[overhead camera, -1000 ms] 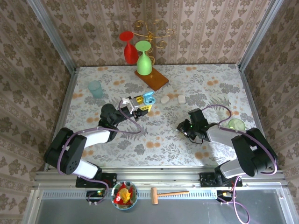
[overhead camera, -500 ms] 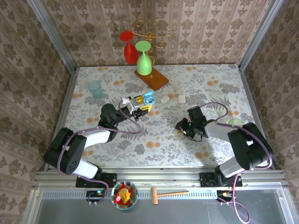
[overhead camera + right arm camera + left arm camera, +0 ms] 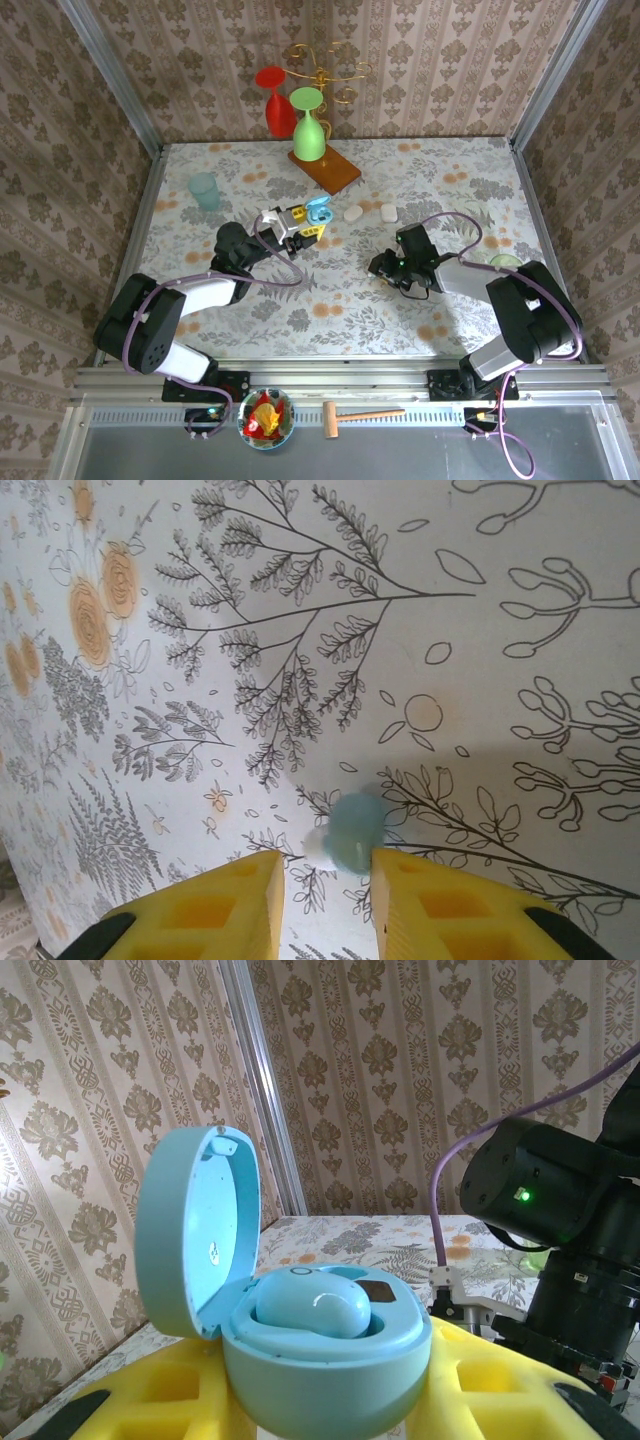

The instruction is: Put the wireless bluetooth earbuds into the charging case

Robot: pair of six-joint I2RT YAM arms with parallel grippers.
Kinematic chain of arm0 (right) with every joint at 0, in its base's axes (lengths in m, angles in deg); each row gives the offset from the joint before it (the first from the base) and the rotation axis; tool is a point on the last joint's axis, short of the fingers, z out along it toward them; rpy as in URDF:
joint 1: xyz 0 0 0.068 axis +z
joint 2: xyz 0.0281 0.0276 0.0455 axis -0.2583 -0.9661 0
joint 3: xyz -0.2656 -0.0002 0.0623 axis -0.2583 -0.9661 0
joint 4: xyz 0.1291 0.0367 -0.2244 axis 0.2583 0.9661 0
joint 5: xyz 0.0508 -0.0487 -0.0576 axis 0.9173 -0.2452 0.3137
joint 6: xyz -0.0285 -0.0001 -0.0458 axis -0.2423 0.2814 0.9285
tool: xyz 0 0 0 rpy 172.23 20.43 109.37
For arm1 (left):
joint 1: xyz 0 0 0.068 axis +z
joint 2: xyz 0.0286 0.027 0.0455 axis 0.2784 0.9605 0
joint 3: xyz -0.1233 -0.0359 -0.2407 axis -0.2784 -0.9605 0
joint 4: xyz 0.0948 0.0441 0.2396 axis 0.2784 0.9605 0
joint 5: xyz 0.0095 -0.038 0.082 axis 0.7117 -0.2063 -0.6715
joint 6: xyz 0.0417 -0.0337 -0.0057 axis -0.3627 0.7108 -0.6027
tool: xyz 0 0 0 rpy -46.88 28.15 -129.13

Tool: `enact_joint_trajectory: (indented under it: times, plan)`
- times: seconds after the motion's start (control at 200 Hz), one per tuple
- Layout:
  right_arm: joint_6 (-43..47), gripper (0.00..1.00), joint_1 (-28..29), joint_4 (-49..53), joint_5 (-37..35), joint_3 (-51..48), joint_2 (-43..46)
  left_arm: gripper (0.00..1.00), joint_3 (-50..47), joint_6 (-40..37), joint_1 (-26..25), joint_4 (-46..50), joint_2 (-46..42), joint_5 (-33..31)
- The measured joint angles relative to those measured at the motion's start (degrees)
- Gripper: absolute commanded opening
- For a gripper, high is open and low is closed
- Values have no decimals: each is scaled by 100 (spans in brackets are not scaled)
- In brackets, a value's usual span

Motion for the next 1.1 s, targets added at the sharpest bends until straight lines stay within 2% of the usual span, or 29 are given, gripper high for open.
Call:
enact_joint_trajectory:
  times: [0.495, 0.845, 1.1]
  plan:
    - [129, 27, 0, 2, 4, 240, -407, 26, 0, 0, 0, 0, 0, 0]
    - [190, 15, -7, 116, 46, 389, -522, 26, 0, 0, 0, -2, 0, -2]
    - [579, 14, 22, 656, -164, 546, -323, 27, -11, -20, 0, 0, 0, -4]
